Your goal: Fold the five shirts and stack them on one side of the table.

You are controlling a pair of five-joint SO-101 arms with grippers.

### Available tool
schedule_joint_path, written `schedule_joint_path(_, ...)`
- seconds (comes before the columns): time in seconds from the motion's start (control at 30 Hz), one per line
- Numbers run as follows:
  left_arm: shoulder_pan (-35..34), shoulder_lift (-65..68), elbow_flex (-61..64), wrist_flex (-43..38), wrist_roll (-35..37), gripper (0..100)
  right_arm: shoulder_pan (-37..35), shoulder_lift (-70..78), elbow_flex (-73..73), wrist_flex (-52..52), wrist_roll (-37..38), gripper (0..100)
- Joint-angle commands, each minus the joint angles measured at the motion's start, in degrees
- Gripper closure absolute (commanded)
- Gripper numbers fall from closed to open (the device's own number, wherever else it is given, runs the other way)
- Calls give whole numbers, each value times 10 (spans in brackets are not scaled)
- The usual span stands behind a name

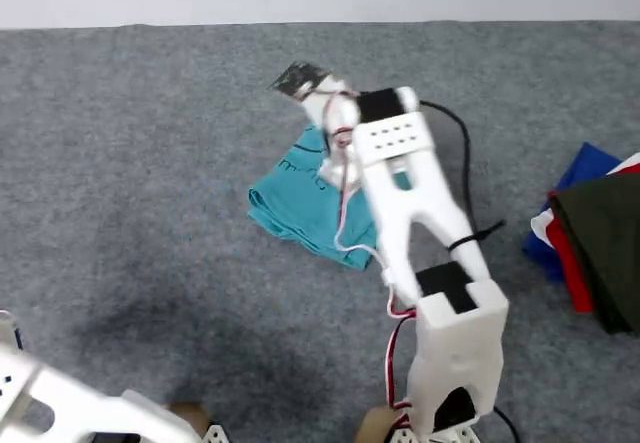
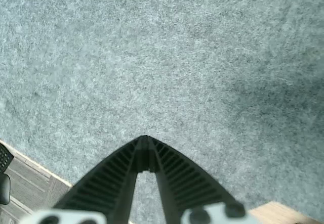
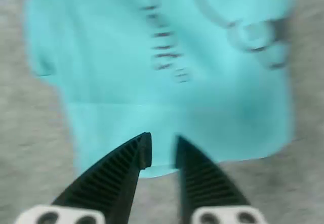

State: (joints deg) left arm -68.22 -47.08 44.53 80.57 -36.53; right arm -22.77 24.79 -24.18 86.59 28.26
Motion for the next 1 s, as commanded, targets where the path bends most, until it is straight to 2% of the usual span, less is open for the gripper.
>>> schedule_joint_path(0.0, 13, -14, -7, -6, -3, 998, -26, -19, -11, 41, -65, 973)
schedule_joint_path(0.23, 12, -14, -7, -6, -3, 998, 1, 64, 13, 105, -83, 988)
schedule_joint_path(0.43, 16, -14, -7, -6, -3, 998, 15, 49, 13, 146, -81, 988)
schedule_joint_path(0.67, 16, -14, -7, -9, -3, 998, -2, -15, 12, 140, -82, 988)
schedule_joint_path(0.97, 17, -14, -5, -8, -3, 998, -29, -5, 33, 37, -84, 988)
